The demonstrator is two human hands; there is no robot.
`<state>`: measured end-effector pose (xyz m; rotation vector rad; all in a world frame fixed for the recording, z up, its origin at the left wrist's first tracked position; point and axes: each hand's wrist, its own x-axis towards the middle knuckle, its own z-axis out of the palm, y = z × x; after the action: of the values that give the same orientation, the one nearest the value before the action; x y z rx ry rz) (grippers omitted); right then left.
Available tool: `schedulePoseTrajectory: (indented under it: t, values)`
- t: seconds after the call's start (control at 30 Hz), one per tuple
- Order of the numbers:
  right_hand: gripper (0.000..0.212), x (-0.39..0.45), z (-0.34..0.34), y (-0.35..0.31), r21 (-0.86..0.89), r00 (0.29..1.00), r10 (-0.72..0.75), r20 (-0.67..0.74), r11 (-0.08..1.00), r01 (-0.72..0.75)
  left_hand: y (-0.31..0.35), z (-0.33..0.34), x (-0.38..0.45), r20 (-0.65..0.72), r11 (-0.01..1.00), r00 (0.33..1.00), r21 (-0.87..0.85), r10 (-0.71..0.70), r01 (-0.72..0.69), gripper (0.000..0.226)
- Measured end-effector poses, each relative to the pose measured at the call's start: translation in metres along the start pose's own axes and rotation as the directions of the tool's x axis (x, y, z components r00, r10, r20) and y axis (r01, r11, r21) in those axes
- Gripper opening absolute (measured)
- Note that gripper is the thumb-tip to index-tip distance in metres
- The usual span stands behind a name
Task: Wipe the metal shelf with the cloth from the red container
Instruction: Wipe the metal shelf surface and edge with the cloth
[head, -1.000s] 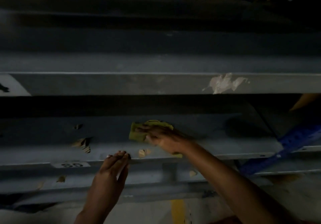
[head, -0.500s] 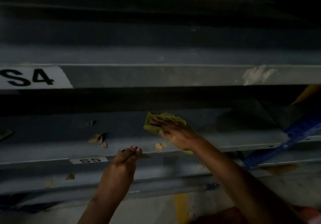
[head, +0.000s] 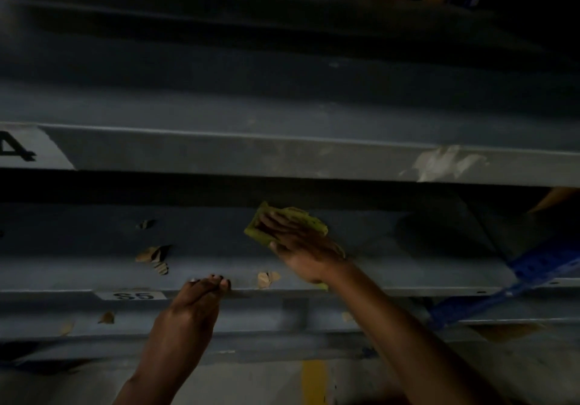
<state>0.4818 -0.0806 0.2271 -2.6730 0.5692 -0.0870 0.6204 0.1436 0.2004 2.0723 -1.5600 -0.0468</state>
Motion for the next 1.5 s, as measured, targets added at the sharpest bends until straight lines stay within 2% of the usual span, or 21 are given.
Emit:
schedulePoseTrajectory:
  t: [0.17,0.23,0.3,0.4,0.47,0.6,0.73,0.8,0.87,0.9,1.0,1.07,1.13,1.2,1.3,1.4,1.5]
  values:
    - [0.048,-0.040,0.011,0.001,0.223,0.995,-0.088,0.050,0.972,0.075,0.003,-0.001,-0.001,-0.014,1.000,1.000,0.012,0.010,-0.009,0.046]
    - [0.049,-0.040,0.010,0.001,0.283,0.998,-0.037,0.051,0.959,0.021,0.004,0.001,-0.001,-0.041,1.000,0.999,0.004,0.012,-0.011,0.061]
    - [0.051,-0.031,0.009,0.000,0.243,0.999,0.053,0.011,0.968,-0.054,0.007,0.001,0.000,-0.042,1.000,0.999,-0.005,0.013,-0.014,0.066]
    - [0.052,-0.011,0.008,-0.010,0.102,0.987,0.144,-0.071,0.985,-0.136,0.009,-0.005,0.002,0.022,1.000,1.000,-0.005,0.016,-0.016,0.047]
    - [0.053,-0.005,0.008,-0.022,0.056,0.987,0.152,-0.048,0.987,-0.149,0.007,-0.007,0.001,0.068,1.000,0.998,-0.008,0.006,-0.006,0.044]
    - [0.046,-0.020,0.015,-0.042,0.185,0.996,0.083,0.018,0.979,-0.085,0.001,-0.012,-0.006,0.081,0.998,0.995,-0.012,0.057,-0.056,0.040]
    - [0.039,-0.026,0.012,-0.037,0.342,1.000,0.015,-0.018,0.939,-0.008,-0.013,-0.030,-0.016,0.077,0.999,0.996,-0.019,0.034,-0.033,0.042]
    - [0.040,-0.017,0.015,-0.023,0.177,0.993,0.087,-0.082,0.982,-0.072,-0.021,-0.041,-0.019,0.044,1.000,0.999,0.001,0.024,-0.024,0.033]
    - [0.051,-0.008,0.020,-0.014,-0.043,0.970,0.175,-0.169,0.982,-0.184,-0.031,-0.050,-0.022,-0.014,0.999,0.999,0.018,-0.042,0.042,0.039]
    - [0.058,-0.004,0.022,-0.013,-0.086,0.960,0.206,-0.190,0.971,-0.225,-0.038,-0.055,-0.023,-0.057,0.995,0.993,0.018,-0.099,0.100,0.042]
    - [0.068,0.001,0.031,-0.021,-0.093,0.963,0.181,-0.199,0.975,-0.202,-0.062,-0.060,-0.025,-0.143,0.957,0.948,0.019,-0.285,0.290,0.043]
    - [0.065,-0.002,0.032,-0.030,0.008,0.969,0.169,-0.180,0.985,-0.171,-0.074,-0.057,-0.027,-0.133,0.935,0.931,0.060,-0.341,0.351,0.044]
    - [0.061,-0.008,0.032,-0.035,0.116,0.979,0.162,-0.123,0.982,-0.148,-0.079,-0.054,-0.027,-0.141,0.939,0.938,0.091,-0.317,0.331,0.044]
    - [0.064,-0.009,0.031,-0.034,0.149,0.981,0.143,-0.128,0.981,-0.123,-0.079,-0.057,-0.022,-0.181,0.949,0.941,0.077,-0.288,0.305,0.038]
    - [0.070,0.006,0.027,-0.028,0.044,0.977,0.127,-0.171,0.992,-0.121,-0.081,-0.062,-0.016,-0.212,0.962,0.948,0.082,-0.237,0.259,0.030]
    - [0.061,0.027,0.025,-0.030,-0.076,0.981,0.106,-0.163,0.990,-0.120,-0.086,-0.063,-0.015,-0.215,0.960,0.949,0.107,-0.231,0.258,0.029]
    - [0.057,0.035,0.028,-0.035,-0.108,0.985,0.083,-0.150,0.989,-0.100,-0.090,-0.062,-0.015,-0.219,0.959,0.953,0.143,-0.209,0.243,0.029]
